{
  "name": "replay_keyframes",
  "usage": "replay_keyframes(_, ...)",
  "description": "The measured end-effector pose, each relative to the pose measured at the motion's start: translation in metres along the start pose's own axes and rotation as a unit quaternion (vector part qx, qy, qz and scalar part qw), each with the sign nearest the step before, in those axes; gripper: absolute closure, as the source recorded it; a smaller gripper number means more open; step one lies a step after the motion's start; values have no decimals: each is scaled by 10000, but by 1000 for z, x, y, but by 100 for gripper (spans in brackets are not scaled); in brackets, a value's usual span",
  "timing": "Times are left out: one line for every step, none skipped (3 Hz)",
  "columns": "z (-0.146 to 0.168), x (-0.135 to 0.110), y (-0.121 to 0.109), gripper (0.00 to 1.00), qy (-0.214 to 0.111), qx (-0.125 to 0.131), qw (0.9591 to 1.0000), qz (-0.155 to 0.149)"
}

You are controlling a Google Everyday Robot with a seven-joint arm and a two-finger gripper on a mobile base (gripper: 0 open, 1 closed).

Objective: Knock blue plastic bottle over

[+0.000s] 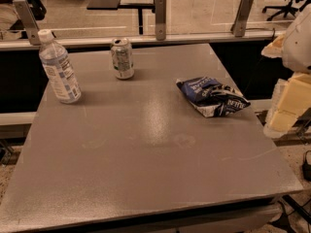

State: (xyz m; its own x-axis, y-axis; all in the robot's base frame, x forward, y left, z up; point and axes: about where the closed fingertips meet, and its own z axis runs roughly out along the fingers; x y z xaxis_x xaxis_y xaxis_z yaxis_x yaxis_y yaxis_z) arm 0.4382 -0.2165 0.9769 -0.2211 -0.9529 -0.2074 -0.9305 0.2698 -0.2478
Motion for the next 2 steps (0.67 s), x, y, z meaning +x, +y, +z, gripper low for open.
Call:
replay_keyframes(1,-6,-2,0,-85,29,10000,-4)
replay_keyframes(10,-55,-22,0,-732,183,9971,-51)
